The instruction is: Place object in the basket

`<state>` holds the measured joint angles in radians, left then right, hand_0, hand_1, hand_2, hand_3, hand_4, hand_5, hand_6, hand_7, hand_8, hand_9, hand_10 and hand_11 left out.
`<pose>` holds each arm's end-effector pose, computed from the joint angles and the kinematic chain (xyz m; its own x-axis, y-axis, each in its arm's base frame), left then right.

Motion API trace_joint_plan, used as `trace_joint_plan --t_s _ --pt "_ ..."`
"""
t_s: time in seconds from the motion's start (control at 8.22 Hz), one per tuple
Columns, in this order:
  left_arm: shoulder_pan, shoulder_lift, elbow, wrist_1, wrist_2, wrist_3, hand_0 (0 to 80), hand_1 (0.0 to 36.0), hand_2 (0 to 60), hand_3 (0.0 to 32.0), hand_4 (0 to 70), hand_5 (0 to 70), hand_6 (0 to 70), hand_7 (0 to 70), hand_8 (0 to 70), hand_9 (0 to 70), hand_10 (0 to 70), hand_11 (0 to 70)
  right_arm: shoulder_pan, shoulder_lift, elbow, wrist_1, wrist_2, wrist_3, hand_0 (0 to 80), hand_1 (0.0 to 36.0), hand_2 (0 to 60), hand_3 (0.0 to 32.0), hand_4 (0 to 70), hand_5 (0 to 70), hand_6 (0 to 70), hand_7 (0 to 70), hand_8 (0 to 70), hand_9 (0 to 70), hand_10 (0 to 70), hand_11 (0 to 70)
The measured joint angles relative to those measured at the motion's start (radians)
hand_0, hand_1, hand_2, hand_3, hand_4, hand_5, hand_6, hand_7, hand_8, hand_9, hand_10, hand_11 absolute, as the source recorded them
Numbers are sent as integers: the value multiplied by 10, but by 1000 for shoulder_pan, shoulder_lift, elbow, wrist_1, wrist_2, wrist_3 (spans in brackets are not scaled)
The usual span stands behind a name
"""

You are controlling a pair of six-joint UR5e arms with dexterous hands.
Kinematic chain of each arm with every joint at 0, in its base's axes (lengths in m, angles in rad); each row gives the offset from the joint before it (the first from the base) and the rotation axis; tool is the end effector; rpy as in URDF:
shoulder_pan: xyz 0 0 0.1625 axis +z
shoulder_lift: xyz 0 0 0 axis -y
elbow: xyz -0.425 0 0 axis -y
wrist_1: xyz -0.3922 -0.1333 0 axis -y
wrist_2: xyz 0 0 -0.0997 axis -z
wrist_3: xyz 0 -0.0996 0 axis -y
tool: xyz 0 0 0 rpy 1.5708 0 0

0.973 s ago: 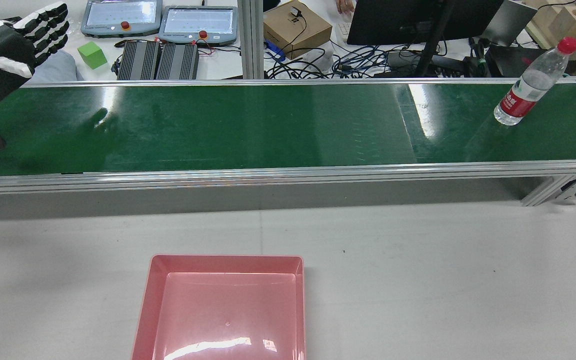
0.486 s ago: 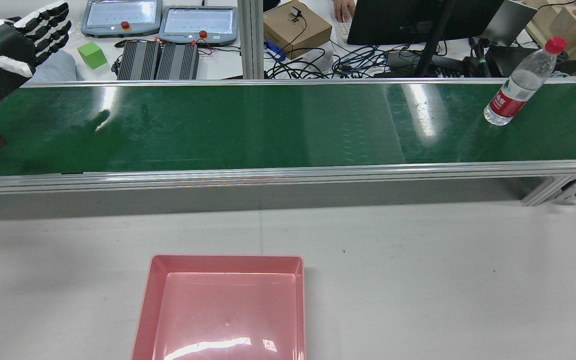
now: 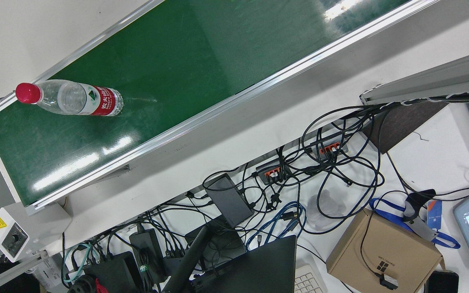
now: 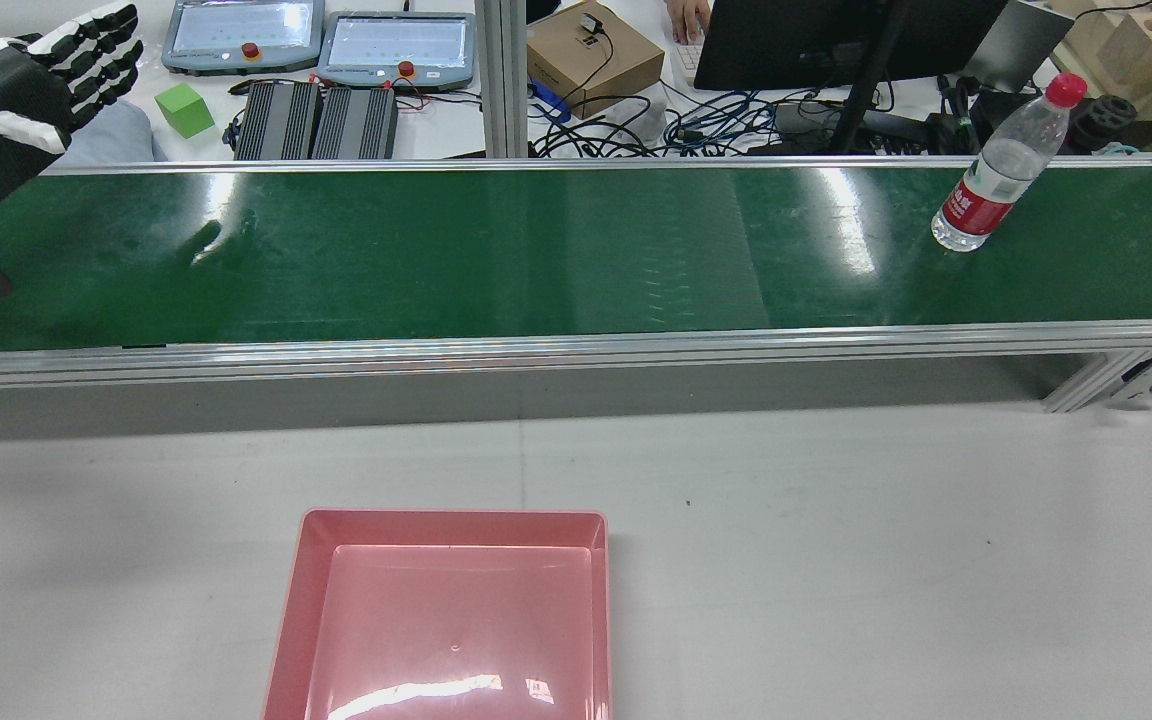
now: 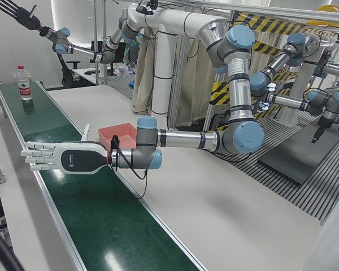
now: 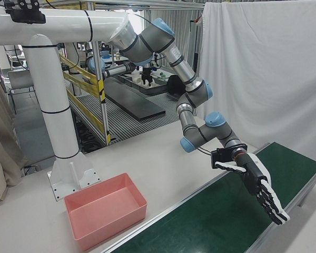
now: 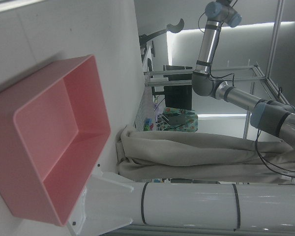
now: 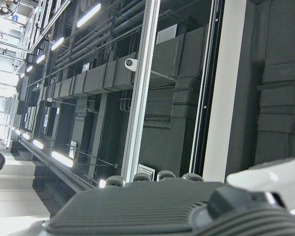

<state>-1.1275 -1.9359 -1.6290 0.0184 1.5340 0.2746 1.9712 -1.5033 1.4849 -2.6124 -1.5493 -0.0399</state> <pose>0.1508 -0.6370 0.4508 -0.9287 -0.2867 -0.2353 0.0861 0.4505 -0.8886 0.3416 -0.4596 0.6320 -0.9051 -0.4246 0.0243 -0.2268 0.4336 -0.8721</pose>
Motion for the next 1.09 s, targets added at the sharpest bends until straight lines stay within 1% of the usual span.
trace_joint_plan --t_s 0.49,0.85,1.09 --pt "0 1 -27 18 1 1 481 0 0 22 0 105 0 0 18 2 0 0 0 0 0 0 0 0 0 0 0 0 0 0 0 0 0 0 0 0" --pt "-1 4 -31 21 1 -1 483 0 0 26 0 108 0 0 20 5 0 1 0 0 0 0 0 0 0 0 0 0 0 0 0 0 0 0 0 0" --pt "-1 6 -33 23 2 -1 480 0 0 12 0 113 4 0 39 17 6 16 0 0 0 0 0 0 0 0 0 0 0 0 0 0 0 0 0 0"
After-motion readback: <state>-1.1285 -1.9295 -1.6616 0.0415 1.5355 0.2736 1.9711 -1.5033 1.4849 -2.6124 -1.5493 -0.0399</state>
